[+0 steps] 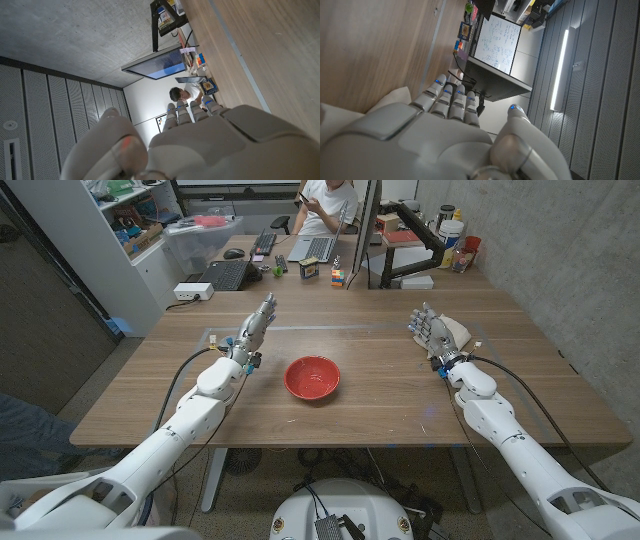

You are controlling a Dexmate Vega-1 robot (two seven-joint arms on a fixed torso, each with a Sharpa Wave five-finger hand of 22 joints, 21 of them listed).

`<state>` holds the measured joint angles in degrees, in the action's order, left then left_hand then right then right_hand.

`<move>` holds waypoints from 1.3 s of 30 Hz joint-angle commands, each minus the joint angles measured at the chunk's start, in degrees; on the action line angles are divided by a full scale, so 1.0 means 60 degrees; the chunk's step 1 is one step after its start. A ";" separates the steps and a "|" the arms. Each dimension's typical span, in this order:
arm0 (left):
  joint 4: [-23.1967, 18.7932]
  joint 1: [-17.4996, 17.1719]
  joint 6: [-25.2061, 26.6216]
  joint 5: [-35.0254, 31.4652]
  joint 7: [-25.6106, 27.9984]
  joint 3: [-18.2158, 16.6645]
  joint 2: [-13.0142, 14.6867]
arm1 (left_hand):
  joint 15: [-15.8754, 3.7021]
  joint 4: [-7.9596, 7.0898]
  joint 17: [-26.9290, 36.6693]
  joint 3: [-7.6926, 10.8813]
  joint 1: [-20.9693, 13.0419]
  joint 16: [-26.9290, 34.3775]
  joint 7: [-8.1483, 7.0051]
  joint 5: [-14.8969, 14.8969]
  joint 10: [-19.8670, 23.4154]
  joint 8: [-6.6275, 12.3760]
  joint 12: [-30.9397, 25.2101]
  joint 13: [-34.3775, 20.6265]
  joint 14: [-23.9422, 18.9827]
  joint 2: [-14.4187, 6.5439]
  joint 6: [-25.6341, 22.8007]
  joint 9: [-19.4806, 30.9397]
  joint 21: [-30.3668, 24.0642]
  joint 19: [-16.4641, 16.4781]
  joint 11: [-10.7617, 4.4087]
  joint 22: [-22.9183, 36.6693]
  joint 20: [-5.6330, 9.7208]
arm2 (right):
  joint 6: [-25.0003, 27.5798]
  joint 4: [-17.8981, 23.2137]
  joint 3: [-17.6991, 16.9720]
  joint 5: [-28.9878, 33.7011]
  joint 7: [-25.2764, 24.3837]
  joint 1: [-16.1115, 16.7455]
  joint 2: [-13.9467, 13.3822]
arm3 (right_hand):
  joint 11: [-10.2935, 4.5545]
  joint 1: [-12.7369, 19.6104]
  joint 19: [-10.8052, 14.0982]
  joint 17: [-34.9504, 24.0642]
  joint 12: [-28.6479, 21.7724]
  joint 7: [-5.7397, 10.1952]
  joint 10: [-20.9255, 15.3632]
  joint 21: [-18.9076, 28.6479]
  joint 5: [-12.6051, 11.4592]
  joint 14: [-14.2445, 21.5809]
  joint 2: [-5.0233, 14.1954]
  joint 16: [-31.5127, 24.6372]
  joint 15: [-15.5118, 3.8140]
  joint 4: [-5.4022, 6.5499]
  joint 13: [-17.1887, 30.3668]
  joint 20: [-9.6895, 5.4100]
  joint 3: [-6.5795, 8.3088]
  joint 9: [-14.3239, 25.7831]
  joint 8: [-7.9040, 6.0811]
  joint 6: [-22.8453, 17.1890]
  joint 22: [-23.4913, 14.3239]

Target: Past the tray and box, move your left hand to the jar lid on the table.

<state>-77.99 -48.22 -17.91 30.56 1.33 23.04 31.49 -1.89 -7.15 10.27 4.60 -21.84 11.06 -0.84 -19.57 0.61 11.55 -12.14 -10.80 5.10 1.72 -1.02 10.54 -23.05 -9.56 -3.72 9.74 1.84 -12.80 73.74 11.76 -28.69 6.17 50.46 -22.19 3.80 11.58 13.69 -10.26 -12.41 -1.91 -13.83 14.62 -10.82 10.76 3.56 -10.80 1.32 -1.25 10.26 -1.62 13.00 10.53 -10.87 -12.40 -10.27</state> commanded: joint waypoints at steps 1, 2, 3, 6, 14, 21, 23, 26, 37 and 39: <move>0.0064 -0.0037 -0.0304 -0.0207 -0.0105 -0.0064 0.0242 | -0.0171 0.0043 0.0012 -0.0001 -0.0129 0.0056 -0.0037 -0.0086 0.0116 0.0098 -0.0048 -0.0016 -0.0059 -0.0005 -0.0092 0.0039 0.0064 -0.0329 -0.0040 0.0042 0.0172 | -0.0043 0.0071 0.0021 0.0217 -0.0200 0.0050 0.0127 | -0.0024 0.0020 0.0073 -0.0052 -0.0031 0.0040 -0.0094 -0.0024 -0.0037 0.0101 0.0040 -0.0052 0.0014 0.0022 0.0039 0.0073 0.0039 0.0034 -0.0066 -0.0033 -0.0046; 0.0092 -0.0017 -0.0302 -0.0213 -0.0127 -0.0064 0.0256 | -0.0174 0.0049 0.0012 0.0000 -0.0140 0.0056 -0.0032 -0.0090 0.0123 0.0103 -0.0049 -0.0015 -0.0066 -0.0008 -0.0109 0.0039 0.0069 -0.0324 -0.0038 0.0042 0.0169 | -0.0040 0.0106 0.0021 0.0231 -0.0233 0.0068 0.0127 | -0.0025 0.0020 0.0073 -0.0053 -0.0031 0.0044 -0.0094 -0.0025 -0.0037 0.0103 0.0040 -0.0053 0.0019 0.0022 0.0039 0.0071 0.0038 0.0034 -0.0064 -0.0028 -0.0046; 0.0124 0.0002 -0.0310 -0.0211 -0.0152 -0.0064 0.0262 | -0.0170 0.0052 0.0012 0.0000 -0.0145 0.0056 -0.0024 -0.0092 0.0128 0.0101 -0.0050 -0.0015 -0.0071 -0.0009 -0.0107 0.0039 0.0069 -0.0314 -0.0037 0.0042 0.0171 | -0.0035 0.0137 0.0019 0.0238 -0.0260 0.0083 0.0127 | -0.0018 0.0017 0.0074 -0.0053 -0.0035 0.0038 -0.0107 -0.0027 -0.0037 0.0102 0.0039 -0.0051 0.0022 0.0023 0.0040 0.0073 0.0037 0.0034 -0.0063 -0.0029 -0.0046; 0.0246 0.0059 -0.0389 -0.0154 -0.0282 -0.0070 0.0245 | -0.0181 0.0066 0.0011 0.0000 -0.0171 0.0056 -0.0023 -0.0103 0.0149 0.0106 -0.0053 -0.0015 -0.0088 -0.0017 -0.0132 0.0040 0.0087 -0.0309 -0.0054 0.0043 0.0162 | -0.0046 0.0228 0.0003 0.0255 -0.0361 0.0132 0.0140 | -0.0029 0.0013 0.0076 -0.0053 -0.0033 0.0042 -0.0109 -0.0034 -0.0036 0.0104 0.0039 -0.0049 0.0012 0.0024 0.0040 0.0072 0.0033 0.0035 -0.0063 -0.0029 -0.0046; 0.0296 0.0081 -0.0544 -0.0250 -0.0407 -0.0043 0.0326 | -0.0183 0.0096 0.0011 0.0002 -0.0228 0.0061 -0.0021 -0.0126 0.0207 0.0123 -0.0065 -0.0014 -0.0141 -0.0037 -0.0206 0.0042 0.0121 -0.0282 -0.0091 0.0045 0.0127 | 0.0013 0.0351 -0.0013 0.0290 -0.0508 0.0160 0.0119 | -0.0025 0.0000 0.0082 -0.0053 -0.0030 0.0046 -0.0118 -0.0048 -0.0035 0.0108 0.0035 -0.0044 0.0025 0.0026 0.0041 0.0076 0.0023 0.0035 -0.0067 -0.0045 -0.0047; 0.0097 -0.0126 -0.0626 -0.0058 -0.0599 -0.0143 0.0468 | -0.0138 0.0125 0.0011 0.0003 -0.0286 0.0070 -0.0023 -0.0150 0.0262 0.0134 -0.0073 -0.0014 -0.0214 -0.0060 -0.0272 0.0044 0.0151 -0.0235 -0.0068 0.0048 0.0092 | 0.0044 0.0325 0.0001 0.0303 -0.0515 0.0138 0.0102 | -0.0044 -0.0009 0.0085 -0.0054 -0.0025 0.0054 -0.0117 -0.0061 -0.0035 0.0105 0.0035 -0.0039 0.0026 0.0029 0.0041 0.0076 0.0016 0.0036 -0.0066 -0.0046 -0.0048; 0.0010 -0.0186 -0.0642 -0.0115 -0.0581 -0.0156 0.0547 | -0.0147 0.0132 0.0012 0.0003 -0.0300 0.0070 -0.0020 -0.0156 0.0287 0.0135 -0.0079 -0.0014 -0.0224 -0.0067 -0.0285 0.0044 0.0158 -0.0219 -0.0056 0.0048 0.0085 | 0.0071 0.0333 0.0007 0.0309 -0.0526 0.0138 0.0094 | -0.0047 -0.0010 0.0085 -0.0054 -0.0024 0.0054 -0.0119 -0.0064 -0.0035 0.0107 0.0036 -0.0038 0.0023 0.0029 0.0042 0.0076 0.0016 0.0036 -0.0064 -0.0044 -0.0048; -0.0136 -0.0253 -0.0598 -0.0164 -0.0594 -0.0178 0.0690 | -0.0143 0.0145 0.0012 0.0003 -0.0327 0.0067 -0.0032 -0.0167 0.0303 0.0133 -0.0078 -0.0014 -0.0242 -0.0077 -0.0301 0.0045 0.0176 -0.0205 -0.0096 0.0049 0.0058 | 0.0118 0.0374 0.0024 0.0334 -0.0561 0.0150 0.0083 | -0.0025 -0.0013 0.0086 -0.0054 -0.0022 0.0056 -0.0119 -0.0071 -0.0035 0.0107 0.0038 -0.0036 0.0023 0.0029 0.0042 0.0076 0.0014 0.0037 -0.0064 -0.0046 -0.0048; -0.0246 -0.0298 -0.0510 -0.0304 -0.0743 -0.0219 0.1067 | -0.0145 0.0170 0.0015 -0.0003 -0.0379 0.0072 -0.0050 -0.0188 0.0343 0.0136 -0.0078 -0.0015 -0.0304 -0.0095 -0.0355 0.0047 0.0207 -0.0151 -0.0108 0.0053 -0.0045 | 0.0182 0.0589 0.0083 0.0433 -0.0715 0.0186 0.0050 | -0.0040 -0.0020 0.0092 -0.0053 -0.0020 0.0065 -0.0133 -0.0089 -0.0036 0.0114 0.0042 -0.0032 0.0020 0.0030 0.0043 0.0079 0.0008 0.0038 -0.0061 -0.0044 -0.0049; -0.0277 -0.0333 -0.0506 -0.0339 -0.0722 -0.0245 0.1138 | -0.0143 0.0177 0.0015 -0.0005 -0.0393 0.0070 -0.0054 -0.0193 0.0350 0.0133 -0.0076 -0.0016 -0.0315 -0.0099 -0.0359 0.0048 0.0213 -0.0132 -0.0122 0.0053 -0.0091 | 0.0206 0.0617 0.0084 0.0436 -0.0745 0.0192 0.0045 | -0.0042 -0.0021 0.0094 -0.0053 -0.0020 0.0079 -0.0136 -0.0093 -0.0036 0.0115 0.0043 -0.0031 0.0018 0.0030 0.0043 0.0079 0.0007 0.0038 -0.0058 -0.0036 -0.0049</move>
<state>-79.00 -49.69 -21.30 29.11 -2.37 22.08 36.29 -2.06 -6.15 10.28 4.65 -23.66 11.05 -1.34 -20.46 2.34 11.91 -12.14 -10.79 3.45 1.13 -2.57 10.53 -21.78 -9.63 -4.18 9.73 1.76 -12.21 76.44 12.05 -26.48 2.57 51.42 -21.66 3.49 11.58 13.97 -10.26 -12.41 -1.84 -14.13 14.18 -10.81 10.76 3.56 -10.80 1.32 -1.25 10.25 -1.33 12.99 10.52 -10.87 -12.48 -10.26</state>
